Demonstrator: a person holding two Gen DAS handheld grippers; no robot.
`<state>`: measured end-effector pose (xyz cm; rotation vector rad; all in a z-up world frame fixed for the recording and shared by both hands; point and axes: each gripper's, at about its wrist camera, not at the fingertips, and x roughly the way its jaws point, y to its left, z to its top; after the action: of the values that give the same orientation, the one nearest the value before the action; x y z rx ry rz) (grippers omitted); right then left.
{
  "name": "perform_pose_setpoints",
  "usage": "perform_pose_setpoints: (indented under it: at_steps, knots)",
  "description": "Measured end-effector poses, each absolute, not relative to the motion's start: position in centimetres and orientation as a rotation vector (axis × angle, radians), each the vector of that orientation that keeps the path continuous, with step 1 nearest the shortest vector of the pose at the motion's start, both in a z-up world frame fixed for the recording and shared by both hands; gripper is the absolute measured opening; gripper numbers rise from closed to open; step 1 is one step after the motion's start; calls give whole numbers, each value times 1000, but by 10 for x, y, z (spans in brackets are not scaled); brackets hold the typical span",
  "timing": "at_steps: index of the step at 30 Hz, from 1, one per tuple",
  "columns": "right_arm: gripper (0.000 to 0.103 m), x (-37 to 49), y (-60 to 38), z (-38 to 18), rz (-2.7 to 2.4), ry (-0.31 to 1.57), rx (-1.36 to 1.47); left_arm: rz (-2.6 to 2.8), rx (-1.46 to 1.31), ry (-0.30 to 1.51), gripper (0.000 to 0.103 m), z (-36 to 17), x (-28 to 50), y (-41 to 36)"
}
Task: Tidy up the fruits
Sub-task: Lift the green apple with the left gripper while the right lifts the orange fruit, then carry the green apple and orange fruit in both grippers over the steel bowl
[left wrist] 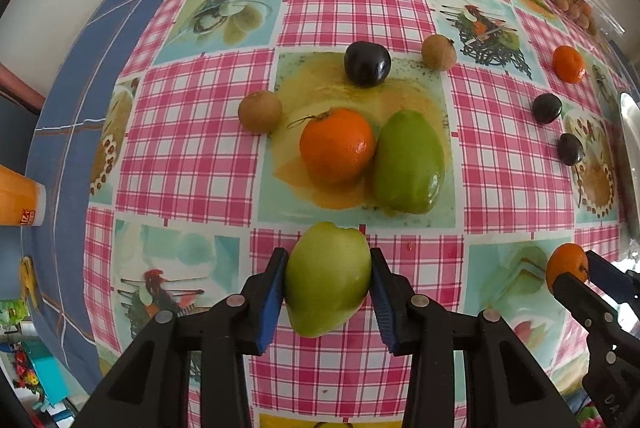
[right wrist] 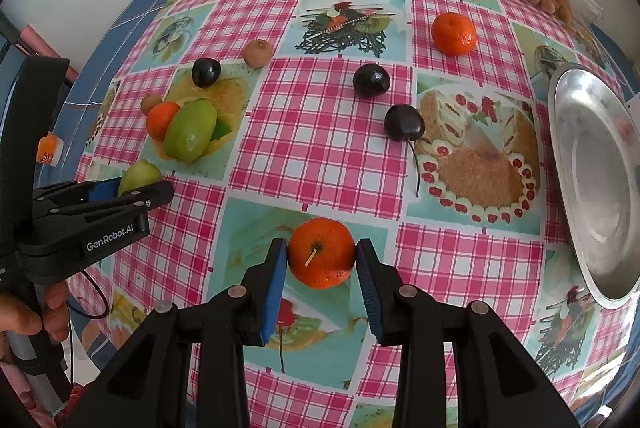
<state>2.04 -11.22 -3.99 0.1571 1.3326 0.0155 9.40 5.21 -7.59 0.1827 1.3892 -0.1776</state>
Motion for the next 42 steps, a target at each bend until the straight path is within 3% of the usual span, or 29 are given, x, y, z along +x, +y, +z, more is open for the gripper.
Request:
perform_pose_setpoints:
  at_steps: [20, 42]
  knots:
    - [37, 25, -130, -23, -26, 1292, 191, -197, 153, 1280, 42, -15, 83, 20]
    - [37, 12, -275, 1, -350, 1191, 374, -468, 298, 1234, 42, -2, 73, -149]
